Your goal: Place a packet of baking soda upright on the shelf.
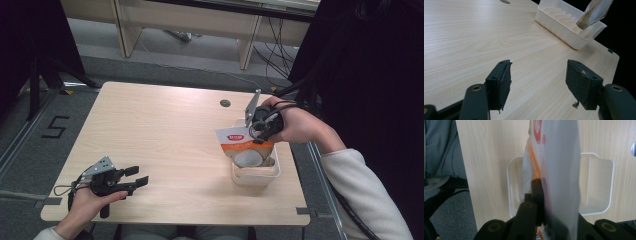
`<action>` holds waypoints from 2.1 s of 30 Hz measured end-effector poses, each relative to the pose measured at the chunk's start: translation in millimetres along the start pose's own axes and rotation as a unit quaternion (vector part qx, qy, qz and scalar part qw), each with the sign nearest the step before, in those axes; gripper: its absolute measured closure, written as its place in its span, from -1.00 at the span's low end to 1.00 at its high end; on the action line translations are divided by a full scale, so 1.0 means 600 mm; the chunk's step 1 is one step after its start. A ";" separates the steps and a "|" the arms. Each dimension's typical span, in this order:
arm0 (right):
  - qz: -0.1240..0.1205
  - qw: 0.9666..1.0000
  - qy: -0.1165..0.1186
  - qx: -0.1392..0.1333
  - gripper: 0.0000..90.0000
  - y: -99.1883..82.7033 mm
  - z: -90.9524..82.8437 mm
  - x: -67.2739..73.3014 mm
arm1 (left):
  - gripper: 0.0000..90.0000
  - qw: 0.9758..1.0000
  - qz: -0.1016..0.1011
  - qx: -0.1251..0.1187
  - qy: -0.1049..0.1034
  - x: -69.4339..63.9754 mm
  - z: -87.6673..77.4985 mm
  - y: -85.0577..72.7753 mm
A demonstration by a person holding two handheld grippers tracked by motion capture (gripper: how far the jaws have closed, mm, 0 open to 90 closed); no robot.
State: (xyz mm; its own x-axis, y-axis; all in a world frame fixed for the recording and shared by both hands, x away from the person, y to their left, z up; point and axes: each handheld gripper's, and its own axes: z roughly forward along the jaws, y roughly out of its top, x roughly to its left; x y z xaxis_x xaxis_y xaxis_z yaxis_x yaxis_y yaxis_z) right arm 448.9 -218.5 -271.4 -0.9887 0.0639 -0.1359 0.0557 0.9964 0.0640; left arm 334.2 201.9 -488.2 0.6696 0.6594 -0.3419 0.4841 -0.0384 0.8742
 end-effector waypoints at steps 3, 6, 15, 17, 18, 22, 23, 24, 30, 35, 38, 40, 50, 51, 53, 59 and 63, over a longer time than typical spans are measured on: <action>-0.005 1.000 0.002 0.001 1.00 -0.002 0.002 -0.001 | -0.20 1.000 0.000 0.000 0.000 0.000 0.000 0.000; 0.013 1.000 0.000 0.006 1.00 -0.004 0.002 0.001 | -0.20 1.000 -0.005 -0.001 0.001 0.000 0.000 0.000; 0.008 1.000 0.004 0.006 1.00 -0.009 0.004 -0.001 | -0.20 1.000 -0.005 -0.001 0.001 -0.001 0.000 0.000; 0.003 1.000 0.002 0.005 1.00 -0.010 0.004 -0.003 | -0.20 1.000 -0.005 -0.001 0.001 -0.001 0.000 0.000; 0.003 1.000 0.002 0.005 1.00 -0.010 0.004 -0.003 | -0.20 1.000 -0.006 -0.001 0.001 -0.001 0.000 0.000; 0.021 1.000 0.004 0.010 1.00 -0.013 0.003 -0.001 | -0.20 1.000 -0.009 -0.004 -0.001 0.000 0.000 0.000; 0.011 1.000 0.006 0.010 1.00 -0.014 0.004 -0.003 | -0.20 1.000 -0.010 -0.004 -0.001 0.000 0.000 0.000; 0.004 1.000 0.002 0.006 1.00 -0.015 0.004 -0.004 | -0.20 1.000 -0.010 -0.004 -0.001 0.000 0.000 0.000; 0.014 1.000 -0.003 0.015 1.00 -0.016 0.000 -0.002 | -0.20 1.000 -0.010 -0.004 -0.001 0.000 0.000 0.000; 0.016 1.000 -0.002 0.020 1.00 -0.017 0.006 -0.004 | -0.20 1.000 -0.009 -0.004 -0.003 0.000 0.001 0.000; 0.014 1.000 0.001 0.022 1.00 -0.017 0.011 -0.006 | -0.20 1.000 -0.010 -0.004 -0.001 0.000 0.000 0.000; 0.019 1.000 0.000 0.022 1.00 -0.017 0.014 -0.005 | -0.20 1.000 -0.001 -0.004 -0.004 0.001 0.000 0.000; 0.009 1.000 0.011 0.027 1.00 -0.019 0.022 -0.007 | -0.20 1.000 -0.002 -0.002 0.000 0.001 -0.001 0.000; 0.009 1.000 0.011 0.027 1.00 -0.019 0.022 -0.007 | -0.20 1.000 -0.002 -0.002 0.000 0.001 -0.001 0.000; 0.020 0.999 0.004 0.037 1.00 -0.021 0.021 -0.004 | -0.20 1.000 -0.003 -0.003 -0.001 0.001 -0.001 0.001; 0.021 0.999 0.005 0.036 1.00 -0.026 0.022 -0.006 | -0.20 1.000 -0.003 -0.004 -0.004 0.001 0.000 0.000; 0.022 0.999 0.012 0.041 1.00 -0.028 0.020 -0.008 | -0.20 1.000 -0.002 -0.003 -0.002 0.000 -0.001 0.001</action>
State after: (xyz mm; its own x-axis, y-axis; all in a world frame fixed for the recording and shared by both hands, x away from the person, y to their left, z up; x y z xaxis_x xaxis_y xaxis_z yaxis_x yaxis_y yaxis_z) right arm 454.2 -234.9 -283.8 -0.9879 0.1078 -0.1118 0.1099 0.9939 -0.0125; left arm 334.2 202.5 -487.7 0.6699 0.6559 -0.3479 0.4842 -0.0307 0.8744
